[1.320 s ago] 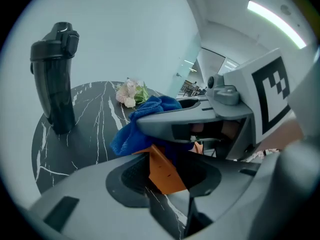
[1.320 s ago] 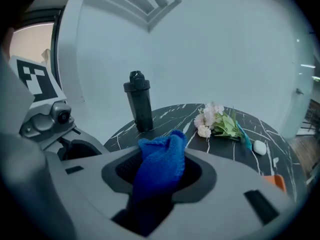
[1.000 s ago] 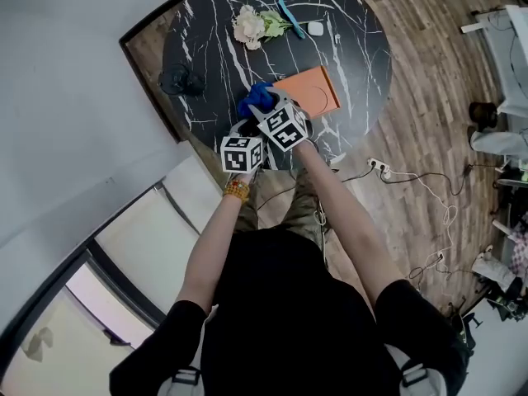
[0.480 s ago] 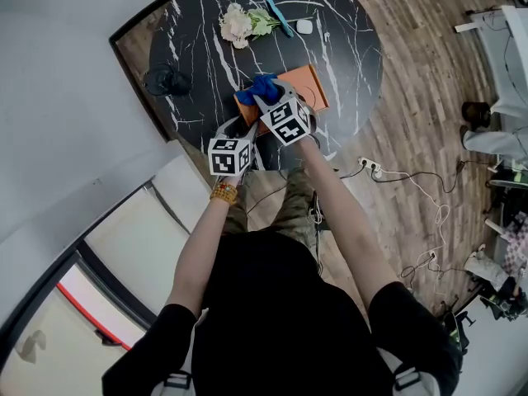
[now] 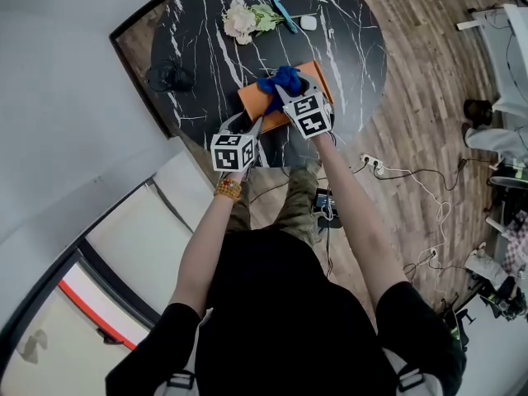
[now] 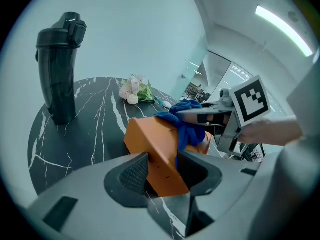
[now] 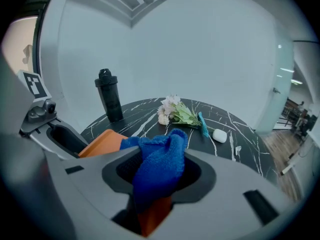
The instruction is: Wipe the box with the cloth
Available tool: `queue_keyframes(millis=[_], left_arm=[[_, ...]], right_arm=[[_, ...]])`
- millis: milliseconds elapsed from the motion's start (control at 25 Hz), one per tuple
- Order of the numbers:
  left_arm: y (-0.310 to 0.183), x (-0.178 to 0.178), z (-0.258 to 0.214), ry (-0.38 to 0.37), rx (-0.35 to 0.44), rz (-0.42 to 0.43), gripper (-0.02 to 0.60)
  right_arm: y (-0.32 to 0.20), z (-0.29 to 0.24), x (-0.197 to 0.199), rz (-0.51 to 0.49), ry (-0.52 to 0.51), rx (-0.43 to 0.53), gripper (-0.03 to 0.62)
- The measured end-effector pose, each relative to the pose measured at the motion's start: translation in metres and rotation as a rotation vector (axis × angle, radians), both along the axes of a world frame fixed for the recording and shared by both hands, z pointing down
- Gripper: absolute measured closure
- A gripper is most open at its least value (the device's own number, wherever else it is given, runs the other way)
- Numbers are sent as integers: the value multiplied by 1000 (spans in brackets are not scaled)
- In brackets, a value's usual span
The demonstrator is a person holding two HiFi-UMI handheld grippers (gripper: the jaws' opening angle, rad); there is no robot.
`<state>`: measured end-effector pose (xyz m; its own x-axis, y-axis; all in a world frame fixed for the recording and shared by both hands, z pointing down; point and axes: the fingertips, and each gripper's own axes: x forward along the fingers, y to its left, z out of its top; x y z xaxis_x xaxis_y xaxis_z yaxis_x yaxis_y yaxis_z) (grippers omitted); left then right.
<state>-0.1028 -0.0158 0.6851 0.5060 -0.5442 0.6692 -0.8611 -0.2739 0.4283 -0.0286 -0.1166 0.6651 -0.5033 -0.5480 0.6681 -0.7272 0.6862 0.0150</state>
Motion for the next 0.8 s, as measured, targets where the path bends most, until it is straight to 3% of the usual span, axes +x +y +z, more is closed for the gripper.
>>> queue_keyframes(millis=[280,520,600,680,800], left_arm=[[2,0,2,43,-29,-9,400],[4,-2,4,67,-28,-28,394],[5,-1,3,84,-49,-35,391],[5,-6,-2,86,-48,-49,385],[3,-28,-10,83,-27,-100,385]], right_arm=[[-19,3,42,105,81,-9,449],[-27,2,65,41,236,50,450],[-26,-3,73,69,283,82,448],[-22,-15,70,103,236,104,448],[5,-33,19,-32,81,149,448]])
